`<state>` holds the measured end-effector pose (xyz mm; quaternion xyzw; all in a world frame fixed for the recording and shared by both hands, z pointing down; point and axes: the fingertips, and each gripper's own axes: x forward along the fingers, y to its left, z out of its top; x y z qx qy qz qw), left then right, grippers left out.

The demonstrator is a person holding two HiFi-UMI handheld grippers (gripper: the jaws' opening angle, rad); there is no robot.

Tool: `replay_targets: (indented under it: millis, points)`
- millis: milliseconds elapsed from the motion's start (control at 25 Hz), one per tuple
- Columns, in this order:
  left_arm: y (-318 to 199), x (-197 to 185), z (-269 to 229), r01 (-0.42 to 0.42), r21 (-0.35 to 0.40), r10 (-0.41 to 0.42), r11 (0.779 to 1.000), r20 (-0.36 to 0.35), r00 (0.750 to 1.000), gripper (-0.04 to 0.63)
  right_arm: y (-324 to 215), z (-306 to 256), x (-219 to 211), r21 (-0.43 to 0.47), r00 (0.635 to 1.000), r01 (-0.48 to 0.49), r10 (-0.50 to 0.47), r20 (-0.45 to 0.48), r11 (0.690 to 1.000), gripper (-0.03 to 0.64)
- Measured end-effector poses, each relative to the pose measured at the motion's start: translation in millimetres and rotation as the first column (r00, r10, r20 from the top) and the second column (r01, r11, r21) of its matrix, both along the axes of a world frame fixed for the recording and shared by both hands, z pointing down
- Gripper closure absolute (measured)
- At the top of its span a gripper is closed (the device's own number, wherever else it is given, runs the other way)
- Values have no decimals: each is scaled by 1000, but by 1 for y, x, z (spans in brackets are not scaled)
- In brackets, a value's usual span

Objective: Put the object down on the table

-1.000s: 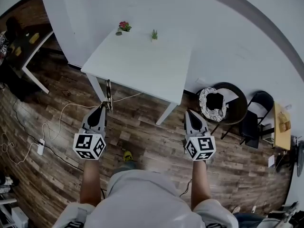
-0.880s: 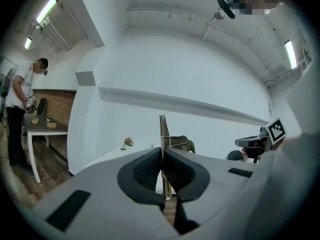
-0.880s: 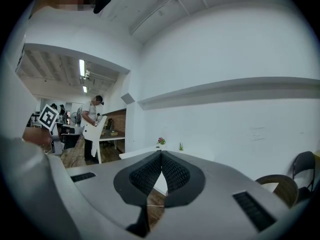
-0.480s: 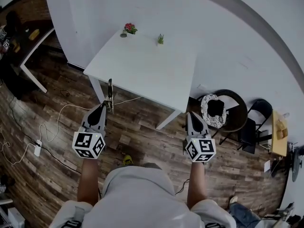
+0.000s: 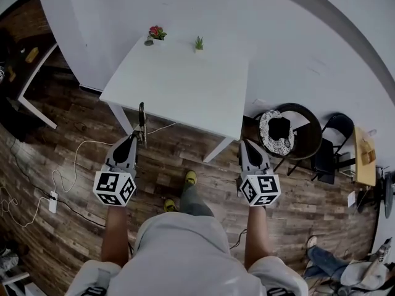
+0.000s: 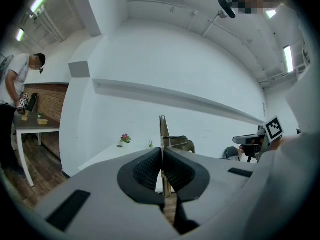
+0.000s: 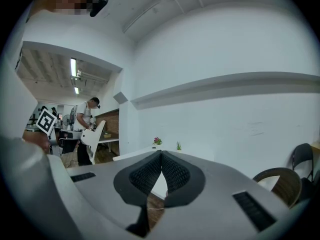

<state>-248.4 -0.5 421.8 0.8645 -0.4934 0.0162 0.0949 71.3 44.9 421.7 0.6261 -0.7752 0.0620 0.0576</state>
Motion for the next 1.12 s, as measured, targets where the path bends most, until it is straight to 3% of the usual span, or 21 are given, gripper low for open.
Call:
replay_targets:
  millis: [600, 1120]
  points:
    - [-75, 16, 9, 10, -17, -10, 1000, 20, 1000, 574, -93, 14, 14, -9, 999, 17, -17, 41, 1000, 607]
    - [-177, 55, 21, -26, -47, 28, 999, 49, 998, 574, -200, 20, 46, -8, 999, -1, 2, 49, 1000, 607]
